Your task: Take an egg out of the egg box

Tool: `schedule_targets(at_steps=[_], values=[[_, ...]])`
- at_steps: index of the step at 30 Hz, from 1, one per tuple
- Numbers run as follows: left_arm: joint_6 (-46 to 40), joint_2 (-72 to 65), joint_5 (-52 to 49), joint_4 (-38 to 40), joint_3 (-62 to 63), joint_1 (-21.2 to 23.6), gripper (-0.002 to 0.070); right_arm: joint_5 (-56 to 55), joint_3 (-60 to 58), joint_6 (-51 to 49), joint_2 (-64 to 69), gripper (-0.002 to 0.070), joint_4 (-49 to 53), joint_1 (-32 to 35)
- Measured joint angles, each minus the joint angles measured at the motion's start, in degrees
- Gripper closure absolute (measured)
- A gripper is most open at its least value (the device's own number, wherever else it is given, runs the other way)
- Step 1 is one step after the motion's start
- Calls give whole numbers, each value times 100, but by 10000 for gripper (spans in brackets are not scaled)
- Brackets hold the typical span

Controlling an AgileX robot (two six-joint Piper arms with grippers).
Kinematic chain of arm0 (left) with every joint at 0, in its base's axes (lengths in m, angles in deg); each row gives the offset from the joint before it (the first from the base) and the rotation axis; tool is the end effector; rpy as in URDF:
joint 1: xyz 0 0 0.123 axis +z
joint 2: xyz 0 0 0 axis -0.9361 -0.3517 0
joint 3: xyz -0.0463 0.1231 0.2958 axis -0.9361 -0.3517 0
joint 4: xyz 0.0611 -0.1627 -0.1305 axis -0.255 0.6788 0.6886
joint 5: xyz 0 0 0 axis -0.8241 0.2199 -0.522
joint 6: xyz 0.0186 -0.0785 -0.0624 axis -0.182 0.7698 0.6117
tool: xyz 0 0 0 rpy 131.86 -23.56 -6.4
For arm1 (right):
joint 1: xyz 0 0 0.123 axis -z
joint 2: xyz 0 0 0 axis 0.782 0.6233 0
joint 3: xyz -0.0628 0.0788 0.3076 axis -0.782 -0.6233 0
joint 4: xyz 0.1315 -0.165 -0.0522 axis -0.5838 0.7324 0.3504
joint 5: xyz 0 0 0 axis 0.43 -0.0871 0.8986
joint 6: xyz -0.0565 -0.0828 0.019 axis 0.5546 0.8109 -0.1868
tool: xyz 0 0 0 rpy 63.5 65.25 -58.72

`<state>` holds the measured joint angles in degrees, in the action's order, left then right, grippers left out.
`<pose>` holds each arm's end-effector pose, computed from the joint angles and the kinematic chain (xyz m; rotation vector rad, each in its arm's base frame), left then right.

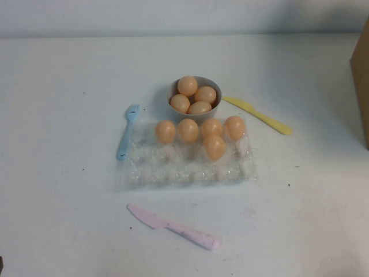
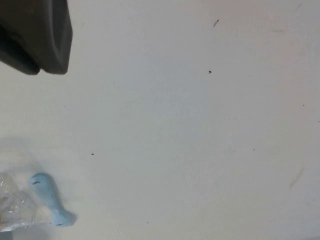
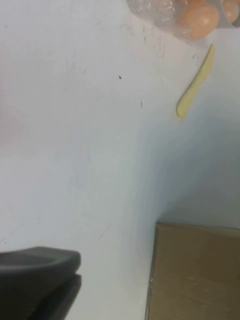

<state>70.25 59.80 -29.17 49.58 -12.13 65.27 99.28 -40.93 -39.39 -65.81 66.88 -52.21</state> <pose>-0.0109 -0.0015 0.1689 0.1723 1.8590 -0.0042 -0.0109 0.0042 0.1693 -0.0104 1.8607 0.0723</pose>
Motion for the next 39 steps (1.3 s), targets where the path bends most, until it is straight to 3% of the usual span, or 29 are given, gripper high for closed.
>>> schedule_targets(at_steps=[29, 33, 39], values=[[0, 0, 0, 0, 0, 0, 678, 0, 0, 0, 0, 694, 251, 0], [0, 0, 0, 0, 0, 0, 678, -288, -8, 0, 0, 694, -815, 0], [0, 0, 0, 0, 0, 0, 678, -1339, -8, 0, 0, 694, -4447, 0]])
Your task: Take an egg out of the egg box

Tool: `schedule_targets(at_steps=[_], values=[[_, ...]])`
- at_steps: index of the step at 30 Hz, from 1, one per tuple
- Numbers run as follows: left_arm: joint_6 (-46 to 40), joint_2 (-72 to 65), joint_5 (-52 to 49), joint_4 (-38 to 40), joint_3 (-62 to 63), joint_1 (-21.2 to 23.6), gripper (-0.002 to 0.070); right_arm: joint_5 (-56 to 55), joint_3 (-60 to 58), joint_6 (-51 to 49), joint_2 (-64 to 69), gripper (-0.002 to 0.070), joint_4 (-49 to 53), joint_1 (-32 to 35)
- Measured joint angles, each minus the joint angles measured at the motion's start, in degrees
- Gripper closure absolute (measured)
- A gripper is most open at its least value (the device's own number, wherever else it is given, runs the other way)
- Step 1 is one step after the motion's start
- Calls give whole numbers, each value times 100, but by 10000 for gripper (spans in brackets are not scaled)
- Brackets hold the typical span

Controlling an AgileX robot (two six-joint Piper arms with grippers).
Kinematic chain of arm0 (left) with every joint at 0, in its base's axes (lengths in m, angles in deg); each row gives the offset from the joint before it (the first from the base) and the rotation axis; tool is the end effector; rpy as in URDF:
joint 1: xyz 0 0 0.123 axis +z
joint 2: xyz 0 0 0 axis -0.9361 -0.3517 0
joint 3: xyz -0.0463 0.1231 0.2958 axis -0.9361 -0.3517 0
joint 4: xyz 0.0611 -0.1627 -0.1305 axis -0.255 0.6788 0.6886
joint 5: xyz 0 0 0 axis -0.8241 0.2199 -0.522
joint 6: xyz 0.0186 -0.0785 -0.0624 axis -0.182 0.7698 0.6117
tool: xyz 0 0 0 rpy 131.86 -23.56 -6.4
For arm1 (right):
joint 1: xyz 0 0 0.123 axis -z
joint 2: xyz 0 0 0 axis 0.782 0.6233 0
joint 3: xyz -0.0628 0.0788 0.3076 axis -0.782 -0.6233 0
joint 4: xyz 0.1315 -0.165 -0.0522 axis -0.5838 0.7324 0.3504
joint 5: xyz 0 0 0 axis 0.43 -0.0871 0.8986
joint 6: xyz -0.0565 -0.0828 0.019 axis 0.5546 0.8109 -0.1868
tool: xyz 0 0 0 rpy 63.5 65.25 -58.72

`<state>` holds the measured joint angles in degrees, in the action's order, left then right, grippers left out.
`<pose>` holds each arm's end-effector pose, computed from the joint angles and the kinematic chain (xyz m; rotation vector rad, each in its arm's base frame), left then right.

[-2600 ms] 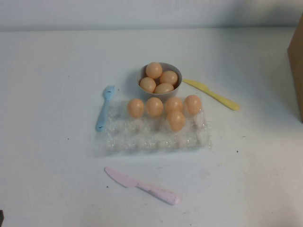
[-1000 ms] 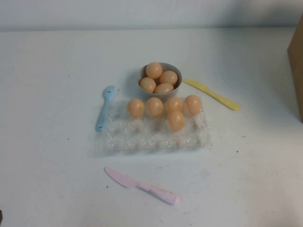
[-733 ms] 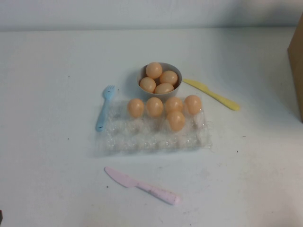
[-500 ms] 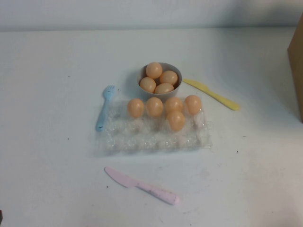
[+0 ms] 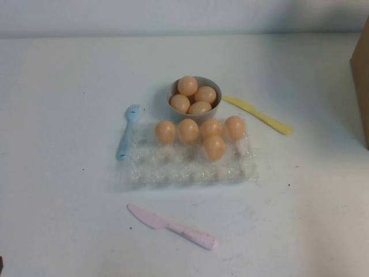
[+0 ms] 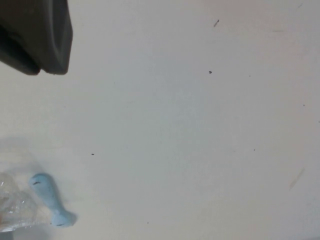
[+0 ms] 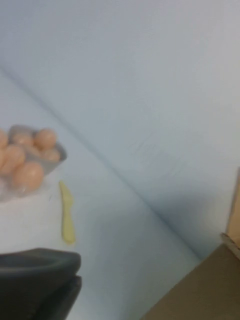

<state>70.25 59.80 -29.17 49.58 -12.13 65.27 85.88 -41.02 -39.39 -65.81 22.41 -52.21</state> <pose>-0.0109 -0.0015 0.1689 0.1723 1.8590 -0.0042 -0.0071 0.0106 0.1971 0.5554 1.5303 0.7249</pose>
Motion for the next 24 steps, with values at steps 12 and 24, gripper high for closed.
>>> schedule_targets(at_steps=[12, 24], values=[[0, 0, 0, 0, 0, 0, 678, 48, 0, 300, 0, 694, -1548, 0], [0, 0, 0, 0, 0, 0, 678, 2011, 1617, 1053, 2554, 694, 251, 0]])
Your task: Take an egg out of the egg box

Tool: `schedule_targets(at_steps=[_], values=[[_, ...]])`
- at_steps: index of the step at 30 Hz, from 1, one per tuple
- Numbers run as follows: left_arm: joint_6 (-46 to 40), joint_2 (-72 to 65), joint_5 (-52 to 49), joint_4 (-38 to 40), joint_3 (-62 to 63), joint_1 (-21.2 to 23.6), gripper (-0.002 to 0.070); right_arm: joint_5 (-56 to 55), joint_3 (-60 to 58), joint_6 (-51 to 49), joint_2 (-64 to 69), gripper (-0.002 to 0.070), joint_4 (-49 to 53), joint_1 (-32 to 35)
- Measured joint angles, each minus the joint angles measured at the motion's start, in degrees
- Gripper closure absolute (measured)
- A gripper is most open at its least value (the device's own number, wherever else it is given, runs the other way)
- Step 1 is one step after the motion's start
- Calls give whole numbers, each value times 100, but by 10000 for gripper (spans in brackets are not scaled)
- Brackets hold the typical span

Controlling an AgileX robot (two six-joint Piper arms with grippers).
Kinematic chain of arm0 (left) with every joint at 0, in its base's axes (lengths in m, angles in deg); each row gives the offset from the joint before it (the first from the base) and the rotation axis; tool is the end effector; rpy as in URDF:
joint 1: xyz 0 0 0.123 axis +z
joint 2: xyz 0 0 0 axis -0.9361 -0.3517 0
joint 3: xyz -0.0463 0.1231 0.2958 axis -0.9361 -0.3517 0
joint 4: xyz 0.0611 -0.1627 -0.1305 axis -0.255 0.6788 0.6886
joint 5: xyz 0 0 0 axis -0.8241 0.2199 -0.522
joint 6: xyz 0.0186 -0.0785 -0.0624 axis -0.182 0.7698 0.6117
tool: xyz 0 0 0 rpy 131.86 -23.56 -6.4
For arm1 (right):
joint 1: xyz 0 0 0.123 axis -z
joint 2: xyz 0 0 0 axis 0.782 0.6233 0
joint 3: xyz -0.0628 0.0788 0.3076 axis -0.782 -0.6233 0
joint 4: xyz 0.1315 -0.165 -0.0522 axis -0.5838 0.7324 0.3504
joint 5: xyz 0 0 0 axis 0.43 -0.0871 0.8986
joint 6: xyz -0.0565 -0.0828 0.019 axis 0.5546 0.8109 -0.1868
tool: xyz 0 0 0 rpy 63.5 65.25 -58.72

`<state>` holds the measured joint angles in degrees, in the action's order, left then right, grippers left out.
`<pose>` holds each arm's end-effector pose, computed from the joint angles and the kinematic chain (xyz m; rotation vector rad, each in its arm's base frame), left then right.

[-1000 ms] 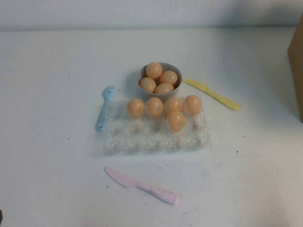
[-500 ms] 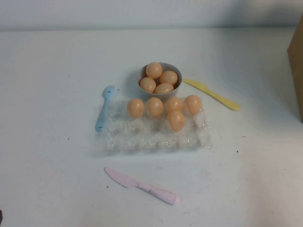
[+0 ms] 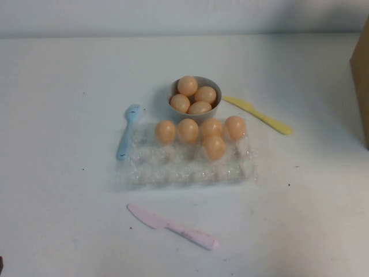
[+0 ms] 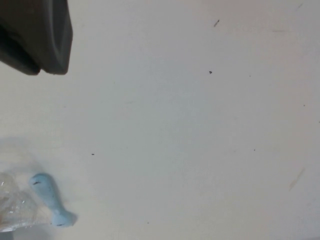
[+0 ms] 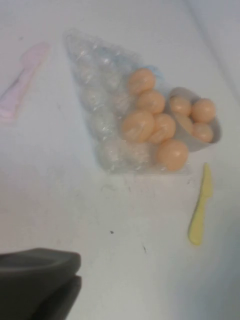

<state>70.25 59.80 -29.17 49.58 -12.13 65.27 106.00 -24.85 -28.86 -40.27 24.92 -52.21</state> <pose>-0.0109 -0.0015 0.1689 0.1723 1.8590 -0.0042 0.0281 0.0362 0.2590 0.2868 2.0152 0.7026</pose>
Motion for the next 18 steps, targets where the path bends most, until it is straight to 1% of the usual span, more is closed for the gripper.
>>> schedule_targets(at_steps=[3, 7, 9, 11, 14, 16, 18], values=[[0, 0, 0, 0, 0, 0, 678, 345, 813, 448, 983, 694, 505, 0], [0, 0, 0, 0, 0, 0, 678, 474, 1677, 719, 2212, 694, 452, 0], [0, 0, 0, 0, 0, 0, 678, 712, 2080, 1186, 2723, 694, 441, 0], [0, 0, 0, 0, 0, 0, 678, 1239, 2590, 1721, 3325, 694, 549, 0], [0, 0, 0, 0, 0, 0, 678, 2089, 3477, 2058, 4146, 694, 788, -8], [0, 0, 0, 0, 0, 0, 678, 2631, 4147, 2099, 4761, 694, 1057, -95], [0, 0, 0, 0, 0, 0, 678, 2989, 4728, 1925, 5313, 694, 1454, -274]])
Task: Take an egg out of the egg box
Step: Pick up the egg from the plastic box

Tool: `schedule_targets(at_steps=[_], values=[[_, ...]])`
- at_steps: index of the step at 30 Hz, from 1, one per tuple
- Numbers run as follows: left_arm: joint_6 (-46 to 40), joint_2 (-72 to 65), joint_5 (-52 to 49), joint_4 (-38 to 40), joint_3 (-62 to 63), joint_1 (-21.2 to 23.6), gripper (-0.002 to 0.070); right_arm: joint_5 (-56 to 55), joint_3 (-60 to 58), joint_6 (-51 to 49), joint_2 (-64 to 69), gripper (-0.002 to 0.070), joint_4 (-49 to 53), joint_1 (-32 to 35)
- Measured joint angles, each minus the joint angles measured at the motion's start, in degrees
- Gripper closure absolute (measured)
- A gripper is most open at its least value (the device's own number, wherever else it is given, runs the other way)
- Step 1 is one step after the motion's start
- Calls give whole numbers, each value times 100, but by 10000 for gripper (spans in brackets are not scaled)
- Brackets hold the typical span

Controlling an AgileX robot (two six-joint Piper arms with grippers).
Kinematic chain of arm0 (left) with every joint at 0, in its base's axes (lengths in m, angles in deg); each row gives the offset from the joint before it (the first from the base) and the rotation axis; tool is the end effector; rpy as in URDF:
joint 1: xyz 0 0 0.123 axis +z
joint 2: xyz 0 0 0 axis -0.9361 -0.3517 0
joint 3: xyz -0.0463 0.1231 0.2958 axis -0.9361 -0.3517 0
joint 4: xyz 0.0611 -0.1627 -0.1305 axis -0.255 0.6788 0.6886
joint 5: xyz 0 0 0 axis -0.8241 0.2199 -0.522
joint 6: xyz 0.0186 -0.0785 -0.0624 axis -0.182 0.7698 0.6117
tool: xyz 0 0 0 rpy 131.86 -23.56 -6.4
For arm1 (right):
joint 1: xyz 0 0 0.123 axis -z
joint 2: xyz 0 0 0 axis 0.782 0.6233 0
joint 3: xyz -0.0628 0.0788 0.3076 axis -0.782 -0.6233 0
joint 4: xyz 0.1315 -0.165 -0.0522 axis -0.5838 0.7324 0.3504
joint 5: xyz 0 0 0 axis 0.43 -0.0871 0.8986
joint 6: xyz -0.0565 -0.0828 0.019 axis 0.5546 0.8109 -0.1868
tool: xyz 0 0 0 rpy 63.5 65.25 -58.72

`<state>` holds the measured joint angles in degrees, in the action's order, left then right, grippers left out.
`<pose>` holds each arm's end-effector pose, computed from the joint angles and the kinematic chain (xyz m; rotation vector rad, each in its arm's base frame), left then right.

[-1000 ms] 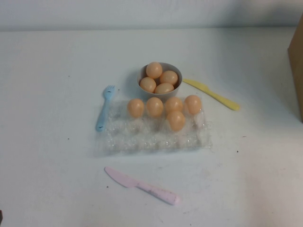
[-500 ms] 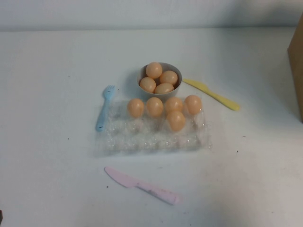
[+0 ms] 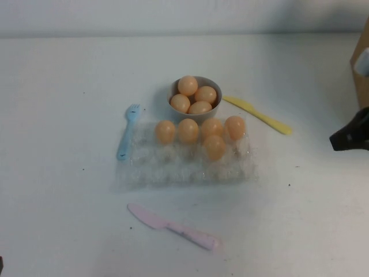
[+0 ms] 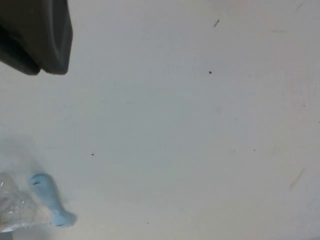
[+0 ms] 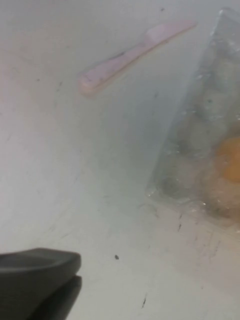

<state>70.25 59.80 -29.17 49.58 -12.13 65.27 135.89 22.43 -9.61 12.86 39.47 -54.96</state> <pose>-0.0109 -0.0015 0.1689 0.1723 1.8590 -0.0042 0.2234 0.0623 0.3485 -0.5486 2.5251 0.5919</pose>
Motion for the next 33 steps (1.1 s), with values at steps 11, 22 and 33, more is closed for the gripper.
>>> schedule_targets(at_steps=[11, 22, 33], values=[[0, 0, 0, 0, 0, 0, 678, 973, 2678, -1715, 2034, 679, 1906, -1104], [0, 0, 0, 0, 0, 0, 678, 1280, 4414, -2076, 3257, 542, 2485, -1968], [0, 0, -9, 0, 0, 0, 678, 1237, 4736, -2592, 3778, 514, 2499, -2771]])
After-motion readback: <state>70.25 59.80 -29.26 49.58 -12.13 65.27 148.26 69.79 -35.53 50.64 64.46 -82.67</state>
